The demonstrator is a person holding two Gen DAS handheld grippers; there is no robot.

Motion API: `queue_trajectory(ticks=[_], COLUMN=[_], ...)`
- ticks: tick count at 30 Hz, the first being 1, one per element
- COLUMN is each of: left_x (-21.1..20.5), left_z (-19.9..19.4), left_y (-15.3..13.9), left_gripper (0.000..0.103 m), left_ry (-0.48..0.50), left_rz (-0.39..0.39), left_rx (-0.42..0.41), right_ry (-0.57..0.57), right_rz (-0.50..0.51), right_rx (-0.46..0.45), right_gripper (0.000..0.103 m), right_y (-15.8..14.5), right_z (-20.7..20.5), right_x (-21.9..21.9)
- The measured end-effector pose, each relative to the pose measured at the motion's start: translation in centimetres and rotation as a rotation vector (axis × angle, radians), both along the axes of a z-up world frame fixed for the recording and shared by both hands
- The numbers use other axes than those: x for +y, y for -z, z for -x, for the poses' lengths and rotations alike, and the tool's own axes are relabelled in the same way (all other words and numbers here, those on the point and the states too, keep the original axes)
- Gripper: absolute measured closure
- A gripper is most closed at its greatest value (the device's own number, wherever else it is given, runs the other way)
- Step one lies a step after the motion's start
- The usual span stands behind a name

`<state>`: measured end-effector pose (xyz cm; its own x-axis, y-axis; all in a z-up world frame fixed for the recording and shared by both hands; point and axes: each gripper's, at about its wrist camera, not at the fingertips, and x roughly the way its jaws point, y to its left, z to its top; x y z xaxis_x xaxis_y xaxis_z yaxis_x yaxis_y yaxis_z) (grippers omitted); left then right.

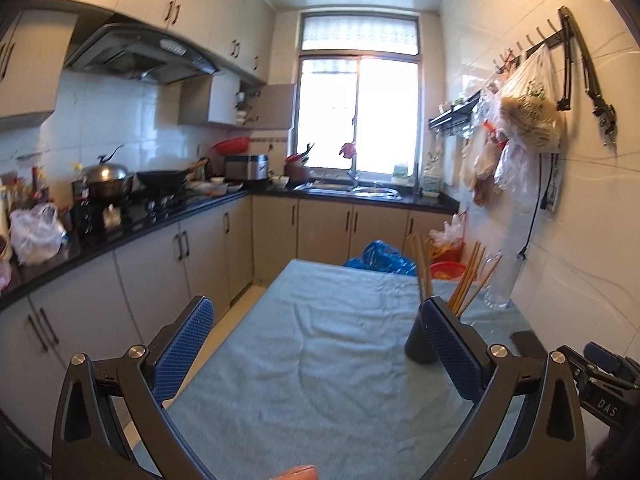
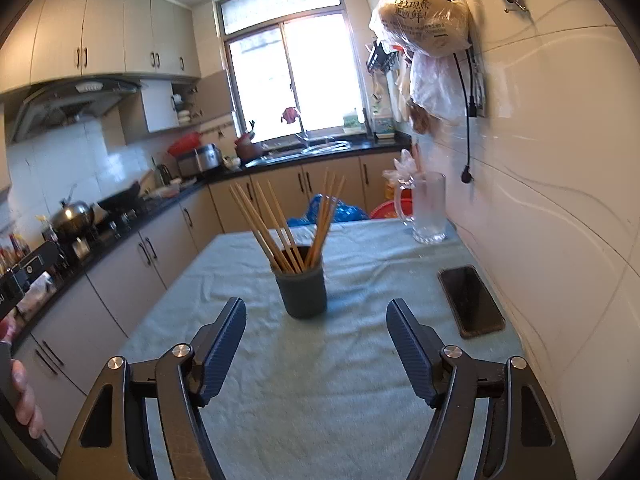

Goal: Organize utensils

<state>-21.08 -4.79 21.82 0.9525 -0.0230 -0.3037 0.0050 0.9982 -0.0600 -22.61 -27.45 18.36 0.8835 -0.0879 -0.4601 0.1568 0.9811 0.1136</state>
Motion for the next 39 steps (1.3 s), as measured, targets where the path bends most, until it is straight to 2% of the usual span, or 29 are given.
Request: queue_trajectory(ticks=[3, 8, 14, 19, 28, 39], left_x=[0.3, -0.8, -2.2, -3.3, -4.1, -4.7], left_z=[-0.3, -0.8, -2.6, -4.1, -5.9, -6.9], left_y=[1.6, 3.6, 6.1, 7.9, 9.8, 10.8], left_gripper=[0.0, 0.0, 0.0, 0.0, 0.0, 0.0], left_ry=[-0.002, 0.015, 0.076, 0.078, 0.077, 0.098], left_rz=[0.013, -0.018, -0.02, -0.058, -0.077, -0.091], left_rx=[0.045, 0.085, 0.209, 0.279, 0.346, 0.385], right_ry=[0.009, 0.004, 0.014, 0.027, 0.038, 0.042], right_rz=[0.024, 0.018, 0.014, 0.01, -0.024, -0.017], right_rx=[0.033, 0.078, 0.117, 0.142, 0.188, 0.194], right_gripper=[0.024, 0.023, 0.023, 0.023, 0.023, 0.023], right_y=[1.0, 2.7, 4.1, 4.9, 6.5, 7.1], right_z=[-0.1, -0.7, -1.7, -2.7, -4.4, -5.2], right_x=[0.5, 1.0, 0.7, 0.2, -0.9, -0.9])
